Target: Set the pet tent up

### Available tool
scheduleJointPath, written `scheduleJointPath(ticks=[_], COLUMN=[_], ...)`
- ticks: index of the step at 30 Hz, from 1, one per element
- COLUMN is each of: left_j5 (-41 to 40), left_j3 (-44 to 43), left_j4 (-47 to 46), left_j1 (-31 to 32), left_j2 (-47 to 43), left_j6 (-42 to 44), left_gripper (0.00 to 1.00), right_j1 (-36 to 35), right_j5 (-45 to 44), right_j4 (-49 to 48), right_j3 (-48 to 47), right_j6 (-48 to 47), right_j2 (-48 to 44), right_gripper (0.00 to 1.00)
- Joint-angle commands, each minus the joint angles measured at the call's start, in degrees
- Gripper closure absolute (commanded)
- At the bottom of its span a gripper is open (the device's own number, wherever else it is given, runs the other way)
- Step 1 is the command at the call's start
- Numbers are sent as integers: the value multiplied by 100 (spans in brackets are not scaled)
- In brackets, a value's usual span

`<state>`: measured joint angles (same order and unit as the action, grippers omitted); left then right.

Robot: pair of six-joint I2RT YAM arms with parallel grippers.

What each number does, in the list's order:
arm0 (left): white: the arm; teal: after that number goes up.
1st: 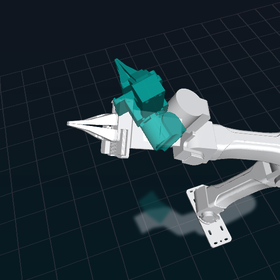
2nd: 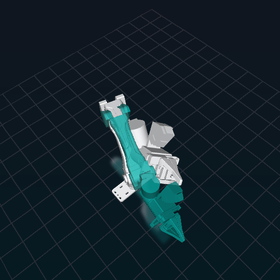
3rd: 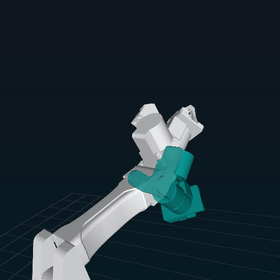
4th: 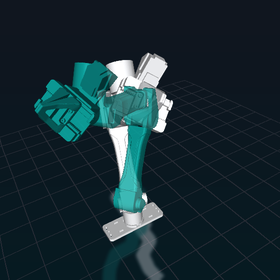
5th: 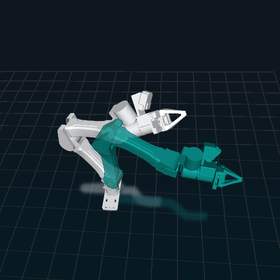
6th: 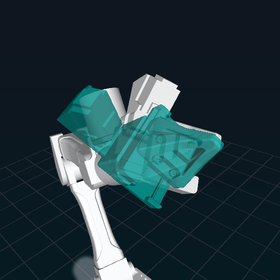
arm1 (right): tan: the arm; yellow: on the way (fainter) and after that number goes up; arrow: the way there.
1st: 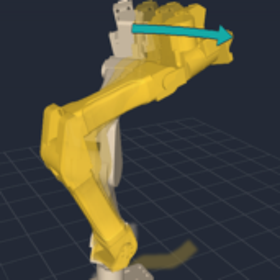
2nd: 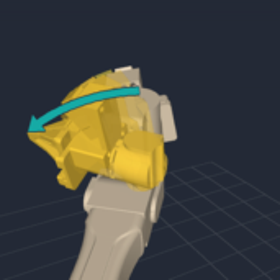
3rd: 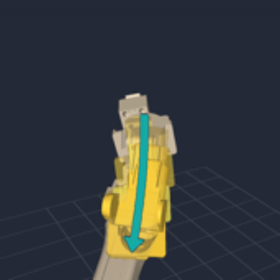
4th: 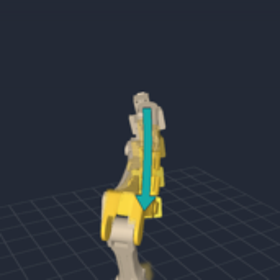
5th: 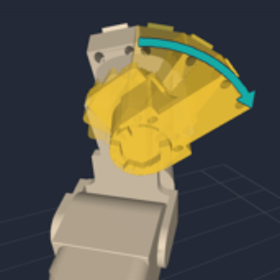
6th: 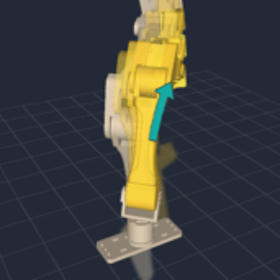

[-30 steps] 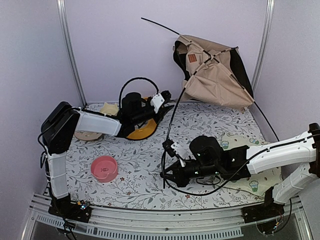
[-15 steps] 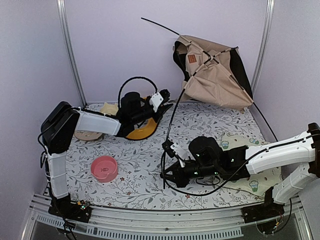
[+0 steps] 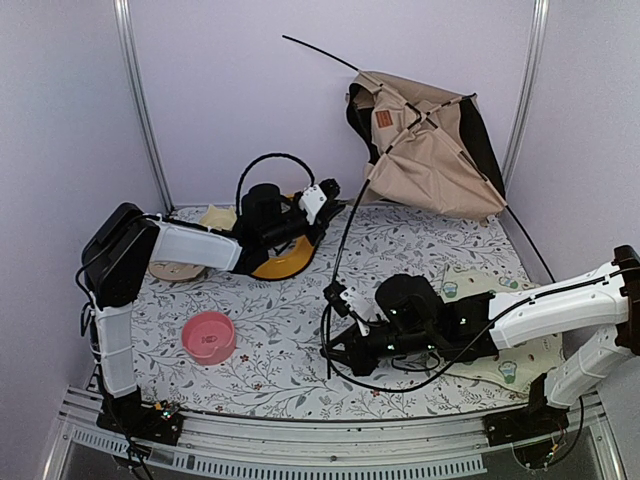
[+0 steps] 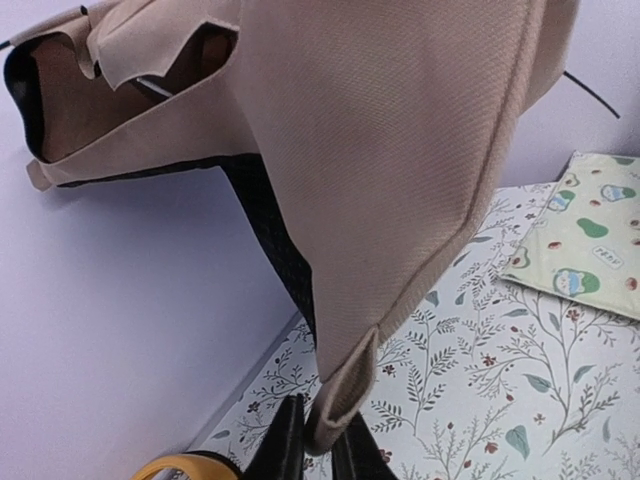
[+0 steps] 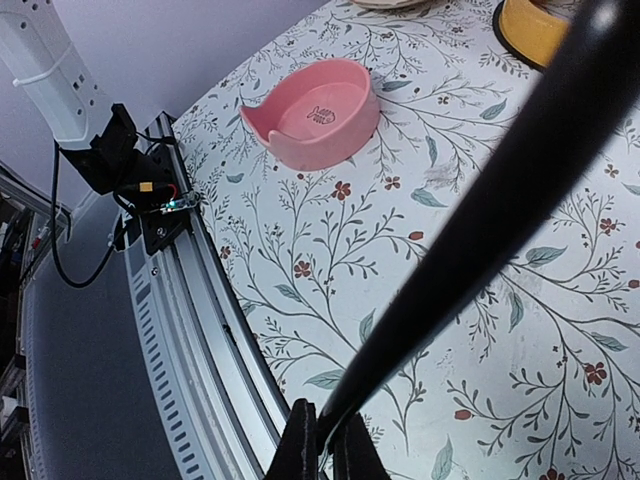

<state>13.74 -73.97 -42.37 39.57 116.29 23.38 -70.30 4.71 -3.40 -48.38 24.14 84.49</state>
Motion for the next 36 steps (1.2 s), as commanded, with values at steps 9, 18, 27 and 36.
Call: scheduleJointPath(ticks=[9, 18, 27, 36], left_j5=[-204, -1875, -3610, -4162], left_j3=[905, 2746, 3211, 3045], left_j4=[-522, -1077, -369, 1155], left_j1=[277, 1453, 2753, 3010], left_j2=[-684, -1856, -2125, -2130], left_j6=[-339, -1249, -2439, -4314], left_gripper=[100, 100, 100, 100], right_j1=[58, 52, 60, 469], right_j5=[-442, -475, 148, 1366], right_j4=[-136, -577, -1176, -1695], right_j3=[-129, 502, 951, 1162], right_j6=[-154, 592, 1288, 1811], right_j2=[-107, -360, -80, 209], right_gripper=[100, 100, 100, 100])
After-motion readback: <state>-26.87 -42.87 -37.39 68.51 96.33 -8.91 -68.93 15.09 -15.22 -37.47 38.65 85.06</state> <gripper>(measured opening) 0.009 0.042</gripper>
